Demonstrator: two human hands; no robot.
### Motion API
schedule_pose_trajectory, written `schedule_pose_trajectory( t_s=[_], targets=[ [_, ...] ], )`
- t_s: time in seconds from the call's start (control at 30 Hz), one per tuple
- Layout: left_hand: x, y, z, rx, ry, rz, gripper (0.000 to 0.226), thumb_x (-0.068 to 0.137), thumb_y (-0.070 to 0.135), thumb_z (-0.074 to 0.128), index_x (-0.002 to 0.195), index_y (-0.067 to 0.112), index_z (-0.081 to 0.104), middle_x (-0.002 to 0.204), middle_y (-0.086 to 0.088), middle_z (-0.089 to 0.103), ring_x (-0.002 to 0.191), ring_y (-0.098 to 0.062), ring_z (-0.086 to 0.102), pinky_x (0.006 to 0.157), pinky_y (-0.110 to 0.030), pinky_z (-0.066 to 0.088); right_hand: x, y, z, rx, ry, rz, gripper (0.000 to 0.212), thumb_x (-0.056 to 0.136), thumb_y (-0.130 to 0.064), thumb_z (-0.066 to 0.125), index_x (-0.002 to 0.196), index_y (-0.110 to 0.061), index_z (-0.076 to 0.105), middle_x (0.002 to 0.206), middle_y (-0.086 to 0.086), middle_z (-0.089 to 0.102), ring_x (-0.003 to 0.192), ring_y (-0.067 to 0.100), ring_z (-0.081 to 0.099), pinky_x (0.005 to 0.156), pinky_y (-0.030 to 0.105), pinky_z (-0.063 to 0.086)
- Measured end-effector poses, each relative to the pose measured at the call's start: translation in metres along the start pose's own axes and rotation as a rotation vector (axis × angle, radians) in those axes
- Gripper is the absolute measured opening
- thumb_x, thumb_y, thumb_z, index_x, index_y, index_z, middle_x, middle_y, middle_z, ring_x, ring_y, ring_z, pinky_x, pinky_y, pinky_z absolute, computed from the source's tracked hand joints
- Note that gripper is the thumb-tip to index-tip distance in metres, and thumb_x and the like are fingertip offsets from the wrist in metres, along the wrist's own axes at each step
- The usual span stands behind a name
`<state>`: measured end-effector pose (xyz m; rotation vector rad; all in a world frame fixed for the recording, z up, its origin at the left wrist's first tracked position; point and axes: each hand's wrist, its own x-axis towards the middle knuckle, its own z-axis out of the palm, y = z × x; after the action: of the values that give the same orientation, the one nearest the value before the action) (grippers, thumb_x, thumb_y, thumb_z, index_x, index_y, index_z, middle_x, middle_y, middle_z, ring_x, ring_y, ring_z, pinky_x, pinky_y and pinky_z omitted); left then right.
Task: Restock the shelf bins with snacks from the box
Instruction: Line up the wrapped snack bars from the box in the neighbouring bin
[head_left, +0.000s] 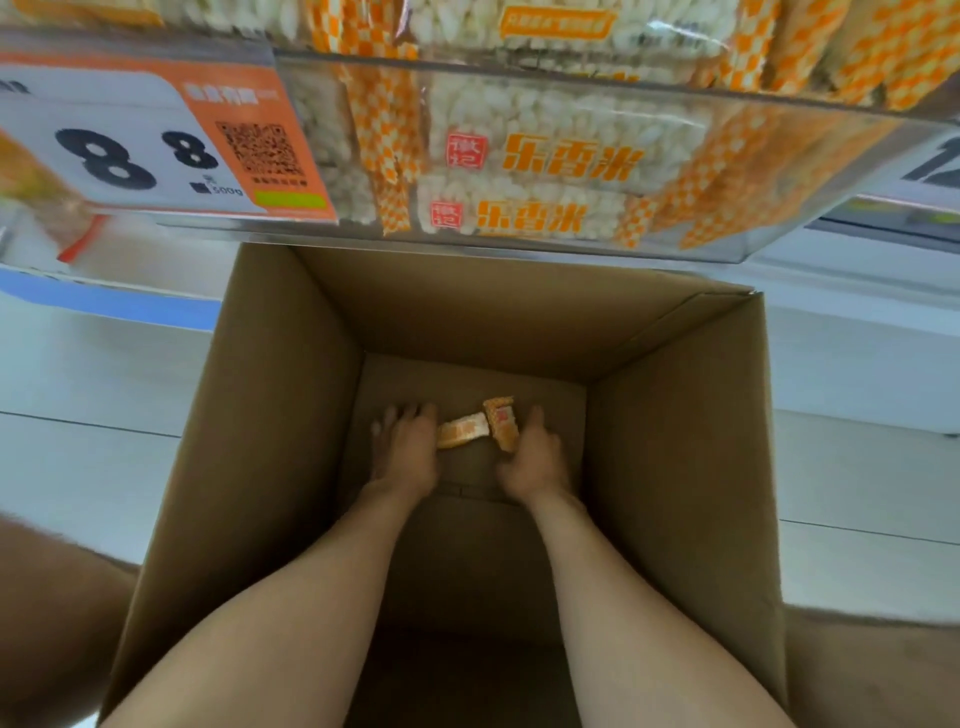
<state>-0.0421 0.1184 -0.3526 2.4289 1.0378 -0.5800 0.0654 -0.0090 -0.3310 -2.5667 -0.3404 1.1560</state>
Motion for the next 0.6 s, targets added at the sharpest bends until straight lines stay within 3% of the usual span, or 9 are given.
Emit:
schedule_pose_trajectory(
  t_s=[0.07, 0.17, 0.23, 0.33, 0.37, 0.43, 0.5, 0.6],
  targets=[
    [-0.004, 0.0, -0.002, -0.269, 0.005, -0.026, 0.041, 0.084, 0.02, 0.078, 0.118, 0.031, 0.059, 0.123, 0.004, 0.063, 0.124, -0.03, 0.052, 0.103, -0.044, 0.045, -0.009, -0.002, -0.008, 0.136, 0.059, 0.04, 0.076, 0.089, -0.007, 0.071, 0.157, -0.014, 0.038, 0.146, 0.014, 0.054, 0.141, 0.036, 0.048, 0.112, 0.041, 0.044],
    [-0.015, 0.004, -0.021, -0.698, -0.047, -0.017, 0.036, 0.08, 0.008, 0.082, 0.106, 0.024, 0.063, 0.097, 0.005, 0.063, 0.095, -0.018, 0.063, 0.069, -0.022, 0.048, -0.019, -0.006, -0.019, 0.39, 0.168, 0.087, 0.066, 0.085, -0.007, 0.068, 0.148, -0.015, 0.053, 0.139, 0.012, 0.061, 0.137, 0.034, 0.05, 0.112, 0.039, 0.044],
    [-0.024, 0.007, -0.039, -0.846, -0.015, 0.008, 0.035, 0.079, 0.002, 0.083, 0.106, 0.017, 0.068, 0.093, 0.002, 0.064, 0.088, -0.016, 0.062, 0.061, -0.014, 0.045, -0.028, -0.012, -0.028, 0.488, 0.212, 0.092, 0.045, 0.085, -0.014, 0.069, 0.13, -0.021, 0.067, 0.125, 0.008, 0.07, 0.124, 0.033, 0.061, 0.105, 0.039, 0.051],
    [-0.042, 0.013, -0.072, -0.945, 0.005, 0.059, 0.039, 0.077, 0.009, 0.089, 0.11, 0.023, 0.074, 0.103, 0.005, 0.07, 0.095, -0.01, 0.067, 0.071, -0.012, 0.048, -0.043, -0.019, -0.044, 0.597, 0.217, 0.048, 0.004, 0.09, -0.029, 0.067, 0.093, -0.032, 0.068, 0.104, 0.002, 0.073, 0.101, 0.029, 0.069, 0.091, 0.045, 0.059],
    [-0.048, 0.013, -0.083, -0.94, 0.006, 0.084, 0.041, 0.077, 0.013, 0.091, 0.111, 0.028, 0.074, 0.106, 0.008, 0.072, 0.098, -0.009, 0.068, 0.075, -0.015, 0.05, -0.05, -0.022, -0.05, 0.619, 0.214, 0.035, 0.004, 0.092, -0.031, 0.066, 0.095, -0.031, 0.066, 0.108, 0.004, 0.072, 0.102, 0.029, 0.067, 0.091, 0.044, 0.058],
    [-0.065, 0.014, -0.107, -0.926, 0.02, 0.159, 0.042, 0.077, 0.019, 0.093, 0.111, 0.033, 0.075, 0.107, 0.011, 0.074, 0.101, -0.007, 0.069, 0.084, -0.022, 0.055, -0.064, -0.028, -0.06, 0.587, 0.222, 0.066, 0.033, 0.09, -0.038, 0.061, 0.117, -0.019, 0.065, 0.126, 0.012, 0.064, 0.11, 0.033, 0.063, 0.092, 0.043, 0.054],
    [-0.081, 0.014, -0.132, -0.866, 0.043, 0.24, 0.042, 0.078, 0.022, 0.092, 0.112, 0.036, 0.074, 0.11, 0.012, 0.073, 0.104, -0.006, 0.067, 0.093, -0.03, 0.056, -0.082, -0.034, -0.073, 0.487, 0.321, 0.125, 0.054, 0.094, -0.037, 0.057, 0.139, -0.009, 0.05, 0.14, 0.017, 0.05, 0.116, 0.039, 0.059, 0.087, 0.042, 0.048],
    [-0.103, 0.012, -0.169, -0.679, 0.07, 0.356, 0.04, 0.082, 0.027, 0.089, 0.114, 0.04, 0.071, 0.116, 0.016, 0.069, 0.109, -0.003, 0.063, 0.101, -0.035, 0.054, -0.117, -0.041, -0.091, 0.434, 0.497, -0.026, 0.045, 0.103, -0.03, 0.056, 0.142, -0.01, 0.045, 0.138, 0.016, 0.043, 0.105, 0.033, 0.058, 0.082, 0.037, 0.043]
  ],
)
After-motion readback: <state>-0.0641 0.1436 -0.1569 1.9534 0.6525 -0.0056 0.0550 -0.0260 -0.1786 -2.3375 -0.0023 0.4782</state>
